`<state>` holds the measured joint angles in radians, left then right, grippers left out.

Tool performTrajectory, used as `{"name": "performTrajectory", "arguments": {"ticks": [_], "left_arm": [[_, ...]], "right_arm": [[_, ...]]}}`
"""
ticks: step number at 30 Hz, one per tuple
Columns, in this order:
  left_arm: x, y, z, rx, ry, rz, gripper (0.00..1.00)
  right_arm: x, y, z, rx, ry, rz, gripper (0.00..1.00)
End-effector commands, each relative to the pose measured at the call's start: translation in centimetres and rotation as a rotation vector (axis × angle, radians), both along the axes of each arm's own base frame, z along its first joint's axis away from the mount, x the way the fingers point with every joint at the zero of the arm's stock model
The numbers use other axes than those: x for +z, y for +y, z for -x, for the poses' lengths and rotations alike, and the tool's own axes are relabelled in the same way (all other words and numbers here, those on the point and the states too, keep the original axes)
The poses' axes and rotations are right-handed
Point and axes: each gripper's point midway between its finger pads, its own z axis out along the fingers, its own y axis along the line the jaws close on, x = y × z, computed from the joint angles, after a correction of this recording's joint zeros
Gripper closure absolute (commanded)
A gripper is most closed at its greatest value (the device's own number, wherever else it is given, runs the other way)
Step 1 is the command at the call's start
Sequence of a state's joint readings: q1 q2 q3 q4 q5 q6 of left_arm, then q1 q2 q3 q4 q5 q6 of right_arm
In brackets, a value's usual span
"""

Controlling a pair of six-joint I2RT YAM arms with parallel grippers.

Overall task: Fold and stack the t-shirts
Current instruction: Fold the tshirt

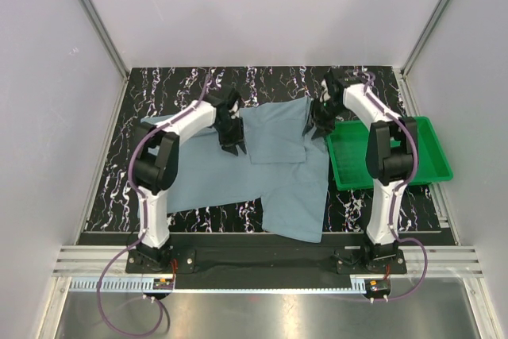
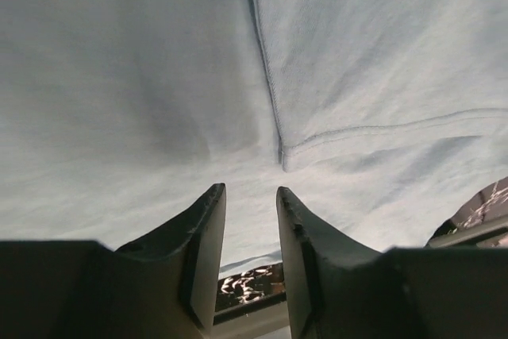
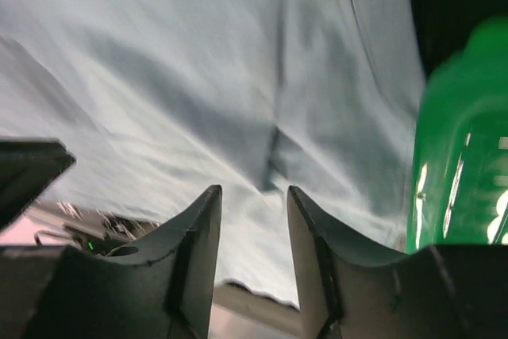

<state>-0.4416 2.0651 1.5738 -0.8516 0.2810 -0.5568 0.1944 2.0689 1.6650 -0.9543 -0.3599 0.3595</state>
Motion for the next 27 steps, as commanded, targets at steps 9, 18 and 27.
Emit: {"name": "performTrajectory", "arguments": {"ticks": [9,18,27], "left_arm": [[7.3,13.9,-8.5,0.350,-0.339,-0.034,0.67],[3.6,25.7,-9.1,0.606,-0.247,-0.108,0.73],[-0.6,29.8,-9.3,0.717,-0.176,-0.114,0.73]], "right_arm": [[2.3,0.0,-18.7,-0.139,-0.417,0.008,0.48],[0.9,-0.4,-21.6,-0.160,-0.460,-0.040,0.68],[-4.0,-2.2,-22.9,-0.249,-0.394,-0.020,0.67]]}}
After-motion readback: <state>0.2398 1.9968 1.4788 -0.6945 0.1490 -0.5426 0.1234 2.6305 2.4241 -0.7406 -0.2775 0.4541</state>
